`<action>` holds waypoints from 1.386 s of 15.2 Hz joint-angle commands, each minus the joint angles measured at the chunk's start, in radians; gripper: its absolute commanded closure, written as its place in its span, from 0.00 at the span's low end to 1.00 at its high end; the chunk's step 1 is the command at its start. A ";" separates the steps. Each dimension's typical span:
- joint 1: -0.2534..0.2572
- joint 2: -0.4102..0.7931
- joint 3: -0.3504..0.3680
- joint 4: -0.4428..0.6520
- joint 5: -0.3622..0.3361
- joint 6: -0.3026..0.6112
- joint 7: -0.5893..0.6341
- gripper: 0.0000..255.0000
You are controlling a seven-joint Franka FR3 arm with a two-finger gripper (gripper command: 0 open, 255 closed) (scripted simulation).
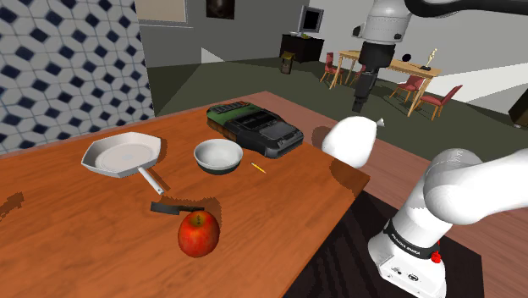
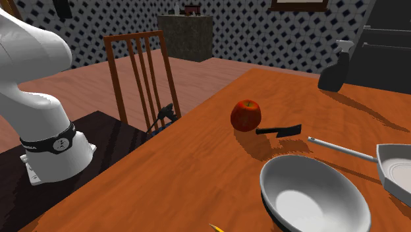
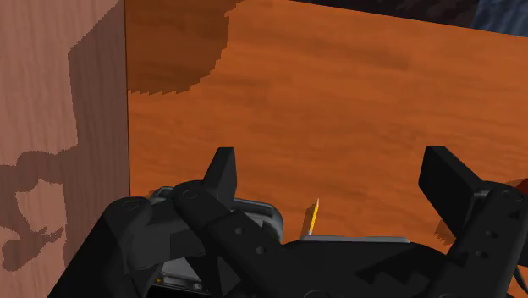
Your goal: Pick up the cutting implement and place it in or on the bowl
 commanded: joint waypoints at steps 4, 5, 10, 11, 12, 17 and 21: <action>0.025 0.063 0.033 -0.019 0.025 0.087 0.013 0.00; 0.034 0.086 0.045 -0.023 0.033 0.116 0.017 0.00; 0.072 0.215 0.102 -0.026 0.065 0.258 0.037 0.00; 0.079 0.243 0.113 -0.023 0.070 0.285 0.041 0.00; 0.086 0.272 0.125 -0.019 0.074 0.312 0.045 0.00; 0.116 0.425 0.182 0.019 0.083 0.437 0.067 0.00; 0.137 0.556 0.227 0.070 0.074 0.525 0.090 0.00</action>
